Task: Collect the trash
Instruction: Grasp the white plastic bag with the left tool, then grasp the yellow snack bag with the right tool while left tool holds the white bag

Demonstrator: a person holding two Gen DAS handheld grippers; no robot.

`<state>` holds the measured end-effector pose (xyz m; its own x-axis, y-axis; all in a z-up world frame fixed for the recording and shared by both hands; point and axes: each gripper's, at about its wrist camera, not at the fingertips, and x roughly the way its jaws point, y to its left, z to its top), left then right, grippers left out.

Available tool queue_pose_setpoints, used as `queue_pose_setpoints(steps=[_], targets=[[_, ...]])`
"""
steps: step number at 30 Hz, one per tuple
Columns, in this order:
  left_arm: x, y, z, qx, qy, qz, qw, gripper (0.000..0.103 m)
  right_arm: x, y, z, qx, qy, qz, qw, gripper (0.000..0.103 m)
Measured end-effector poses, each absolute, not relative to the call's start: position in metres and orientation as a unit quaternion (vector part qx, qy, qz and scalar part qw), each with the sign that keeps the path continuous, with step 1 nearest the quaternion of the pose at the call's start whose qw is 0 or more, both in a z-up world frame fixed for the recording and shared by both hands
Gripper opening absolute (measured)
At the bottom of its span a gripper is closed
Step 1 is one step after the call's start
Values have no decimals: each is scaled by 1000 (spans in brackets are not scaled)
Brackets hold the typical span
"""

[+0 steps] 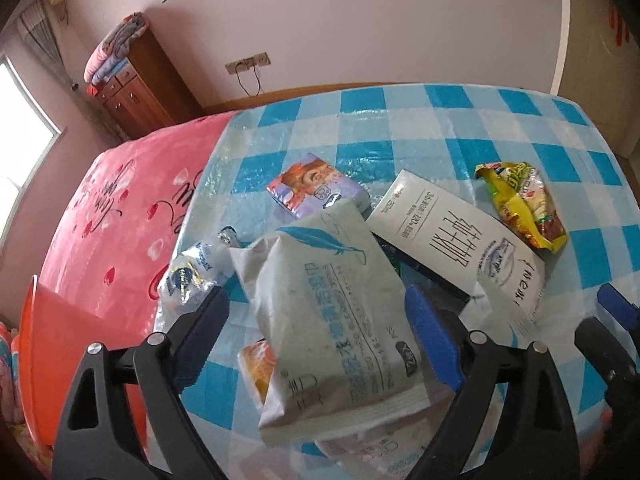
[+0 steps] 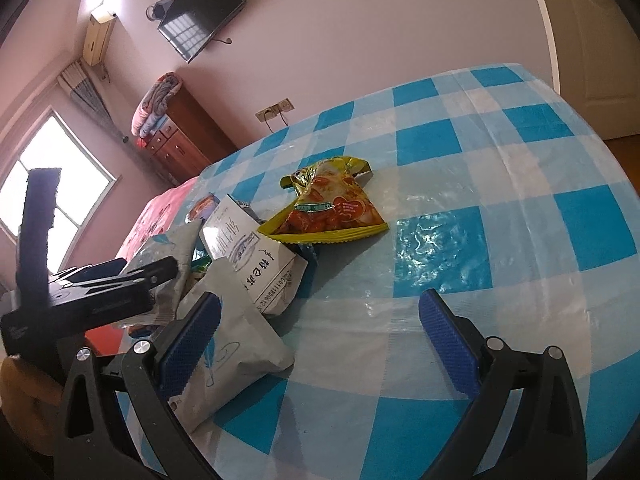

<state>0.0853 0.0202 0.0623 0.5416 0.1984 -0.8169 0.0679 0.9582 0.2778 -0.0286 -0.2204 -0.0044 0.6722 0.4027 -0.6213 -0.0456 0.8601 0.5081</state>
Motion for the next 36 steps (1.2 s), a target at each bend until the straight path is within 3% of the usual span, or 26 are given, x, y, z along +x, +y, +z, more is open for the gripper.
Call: queue_pose_setpoints(steps=[7,13,21,36], targets=[[85,23,56,120,485,36,865,80,-27,-215,-7,236,393,141,877,98],[81,28,64,108,469,33,876,58,-32,-195,-4,216,397,166,876,98],[68,31,72,101,450,13,887,42,-36,-177,-2,183,396,180,881,98],[8,53,89,37,424,-36,904,37,-42,-169,-6,186,405,192,875,98]])
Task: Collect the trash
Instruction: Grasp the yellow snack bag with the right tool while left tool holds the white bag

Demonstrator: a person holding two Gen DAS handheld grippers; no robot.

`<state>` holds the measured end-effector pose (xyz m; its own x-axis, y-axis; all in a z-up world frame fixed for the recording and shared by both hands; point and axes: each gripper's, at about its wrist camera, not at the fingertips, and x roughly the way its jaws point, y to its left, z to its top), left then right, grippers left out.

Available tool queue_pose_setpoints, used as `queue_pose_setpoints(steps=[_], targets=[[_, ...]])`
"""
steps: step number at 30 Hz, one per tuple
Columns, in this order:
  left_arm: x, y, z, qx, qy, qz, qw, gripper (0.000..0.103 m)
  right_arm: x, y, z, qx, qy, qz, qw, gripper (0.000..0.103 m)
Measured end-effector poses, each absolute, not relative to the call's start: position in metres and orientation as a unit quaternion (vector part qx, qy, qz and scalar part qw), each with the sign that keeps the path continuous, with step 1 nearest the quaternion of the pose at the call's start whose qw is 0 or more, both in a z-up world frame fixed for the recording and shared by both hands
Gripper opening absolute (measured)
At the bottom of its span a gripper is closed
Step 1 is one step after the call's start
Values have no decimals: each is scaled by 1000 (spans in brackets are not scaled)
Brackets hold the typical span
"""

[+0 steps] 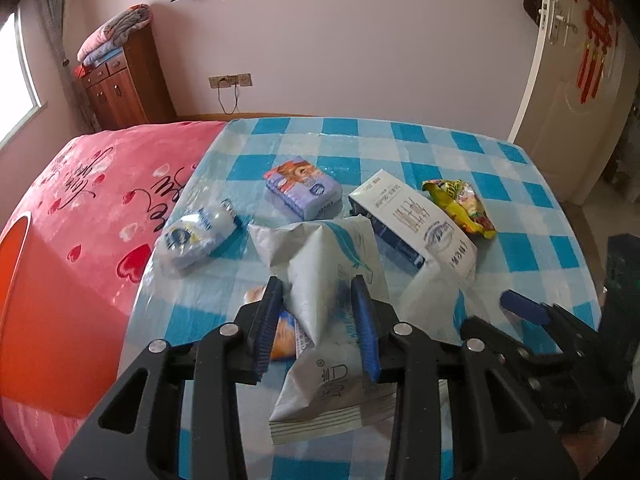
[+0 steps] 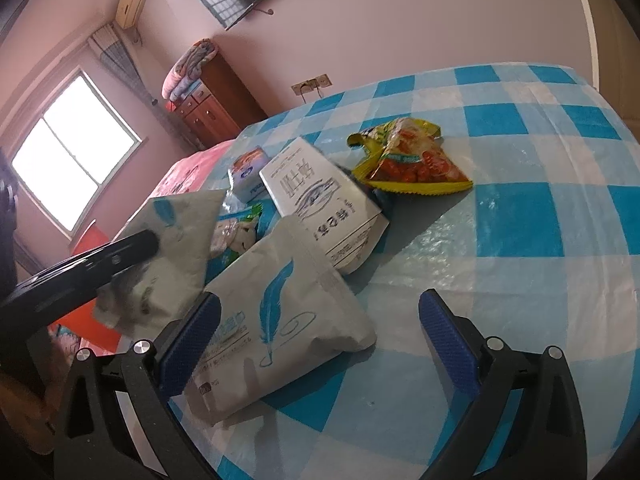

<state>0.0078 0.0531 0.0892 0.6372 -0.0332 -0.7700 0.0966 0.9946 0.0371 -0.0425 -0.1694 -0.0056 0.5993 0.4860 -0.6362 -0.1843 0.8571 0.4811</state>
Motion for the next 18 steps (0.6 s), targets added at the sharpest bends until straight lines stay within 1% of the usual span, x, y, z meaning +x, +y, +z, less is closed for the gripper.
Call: queue_pose_setpoints(steps=[10,14,18], targets=[[-38,93,88,4,424,-32,905,37,-51,-164,-3,164,400,184,883,98],[-52,106,86,-5,423,-30,906,37,-48,-184,9,170,381,147,897,98],[-62,115,85,-7,421,-29,907,37,-30,-212,10,199,385,109,894,98]])
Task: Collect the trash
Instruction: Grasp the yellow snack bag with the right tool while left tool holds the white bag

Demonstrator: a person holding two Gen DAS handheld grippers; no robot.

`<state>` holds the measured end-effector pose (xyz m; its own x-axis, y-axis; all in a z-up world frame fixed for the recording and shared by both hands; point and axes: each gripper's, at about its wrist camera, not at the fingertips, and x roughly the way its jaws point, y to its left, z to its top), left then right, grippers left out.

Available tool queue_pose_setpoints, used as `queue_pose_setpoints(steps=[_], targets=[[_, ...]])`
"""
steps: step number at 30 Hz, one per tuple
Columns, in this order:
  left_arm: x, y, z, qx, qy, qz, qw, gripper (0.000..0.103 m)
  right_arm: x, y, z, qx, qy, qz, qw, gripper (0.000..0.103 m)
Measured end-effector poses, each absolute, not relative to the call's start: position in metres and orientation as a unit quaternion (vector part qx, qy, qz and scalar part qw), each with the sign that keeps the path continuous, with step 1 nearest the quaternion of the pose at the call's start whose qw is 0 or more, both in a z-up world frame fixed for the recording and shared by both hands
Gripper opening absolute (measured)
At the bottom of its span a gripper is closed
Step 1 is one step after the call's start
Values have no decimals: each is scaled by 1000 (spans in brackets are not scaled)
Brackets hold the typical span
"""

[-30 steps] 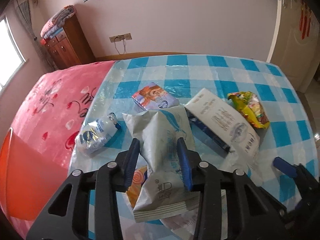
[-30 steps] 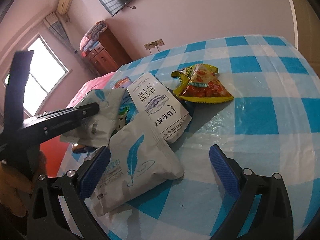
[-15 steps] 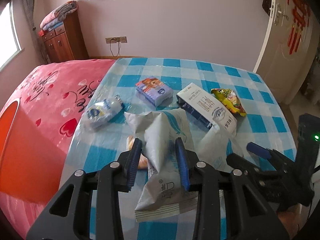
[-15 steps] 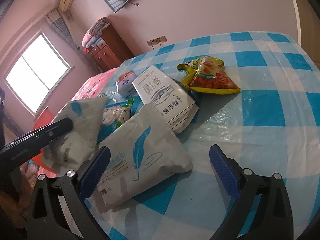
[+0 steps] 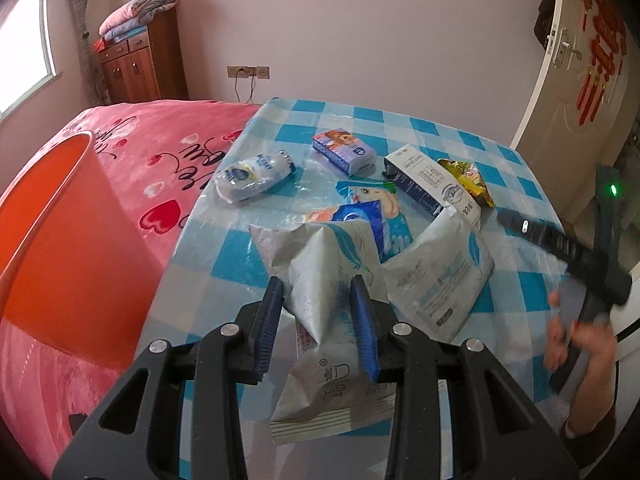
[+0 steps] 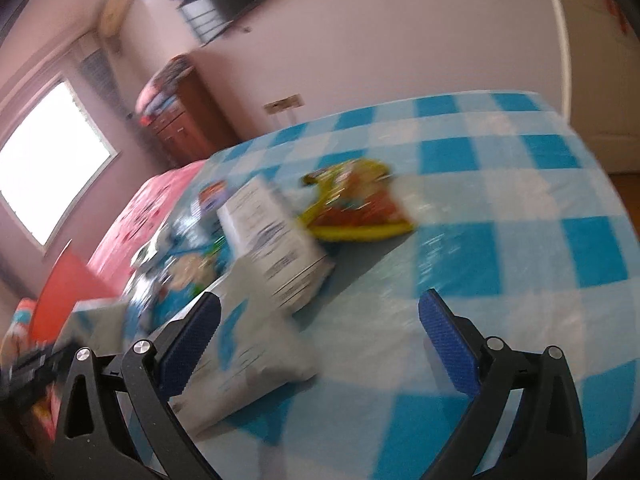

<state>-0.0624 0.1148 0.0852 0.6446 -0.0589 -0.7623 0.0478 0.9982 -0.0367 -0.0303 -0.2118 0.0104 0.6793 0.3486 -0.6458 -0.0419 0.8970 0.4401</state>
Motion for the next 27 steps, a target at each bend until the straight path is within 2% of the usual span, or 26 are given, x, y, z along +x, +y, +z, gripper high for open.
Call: queue_pose_setpoints(steps=[4,11,13,21,23,25,27], targets=[[-66,122,87,-5,415,-28,909,37,-11,-230,10,246,393,113,879,98],[-63,130,92,-10,401,-26,916,37,29,-223,17,205,401,93,888,95],[-62,133,92,-13,400,-26,916,37,40,-216,14,183,409,82,890,82],[-55,139,90,-4,391,-12,920,37,61,-196,1,121,421,44,898,75],[-55,140,90,-1,389,-8,921,37,62,-192,0,105,422,38,900,71],[-54,143,90,-2,388,-6,922,37,61,-188,-1,91,419,31,903,60],[-54,144,90,-2,387,-4,922,37,59,-186,0,86,415,33,905,55]])
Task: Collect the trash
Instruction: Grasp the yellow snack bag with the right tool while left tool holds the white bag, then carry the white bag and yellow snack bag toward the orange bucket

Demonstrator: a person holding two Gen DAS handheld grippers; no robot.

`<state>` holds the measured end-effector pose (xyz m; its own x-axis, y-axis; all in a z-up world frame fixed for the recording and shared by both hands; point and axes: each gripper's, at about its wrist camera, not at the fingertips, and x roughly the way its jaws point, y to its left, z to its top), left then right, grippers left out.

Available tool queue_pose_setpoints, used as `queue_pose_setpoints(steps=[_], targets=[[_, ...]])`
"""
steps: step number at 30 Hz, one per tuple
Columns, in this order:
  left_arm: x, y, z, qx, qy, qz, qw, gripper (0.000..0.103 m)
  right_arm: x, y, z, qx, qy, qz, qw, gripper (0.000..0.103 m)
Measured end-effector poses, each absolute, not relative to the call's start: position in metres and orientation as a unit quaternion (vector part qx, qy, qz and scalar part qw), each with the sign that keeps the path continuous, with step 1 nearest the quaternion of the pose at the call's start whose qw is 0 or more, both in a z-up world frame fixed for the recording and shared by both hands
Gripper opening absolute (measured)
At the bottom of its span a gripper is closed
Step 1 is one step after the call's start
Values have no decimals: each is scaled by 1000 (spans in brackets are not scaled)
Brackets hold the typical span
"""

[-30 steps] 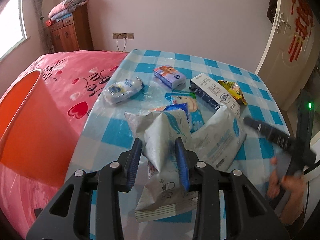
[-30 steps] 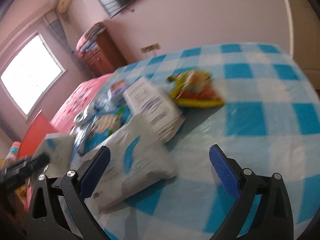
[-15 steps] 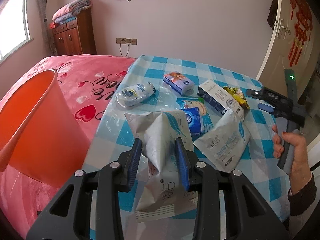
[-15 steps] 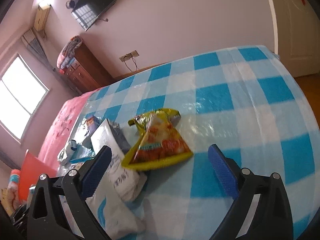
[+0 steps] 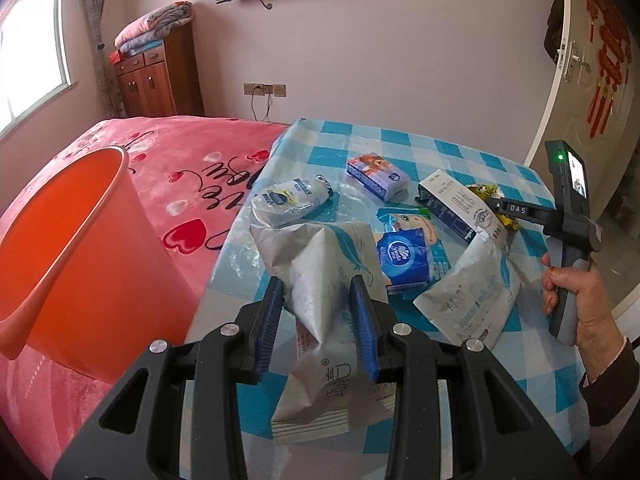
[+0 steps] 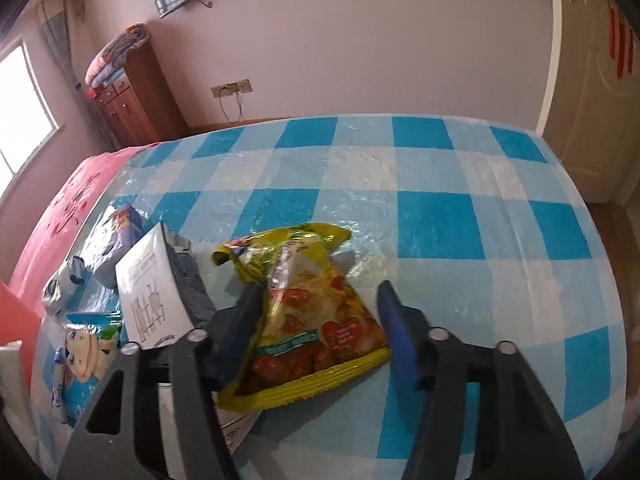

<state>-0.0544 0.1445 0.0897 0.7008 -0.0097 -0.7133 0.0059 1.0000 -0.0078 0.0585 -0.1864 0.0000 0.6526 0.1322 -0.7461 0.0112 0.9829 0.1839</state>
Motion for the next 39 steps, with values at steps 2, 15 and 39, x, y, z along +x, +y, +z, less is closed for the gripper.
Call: queue_pose_setpoints(steps=[2,15,39], targets=[[-55,147,90,-1,385,-1,923,37,56,-184,1,78,413,32,907,51],[-66,144,91,10,375,-2,927,37,16,-197,9,80,377,-3,923,30],[-95,160,120,2,326,-15,945,37,-98,-157,64,113,347,79,928,29]])
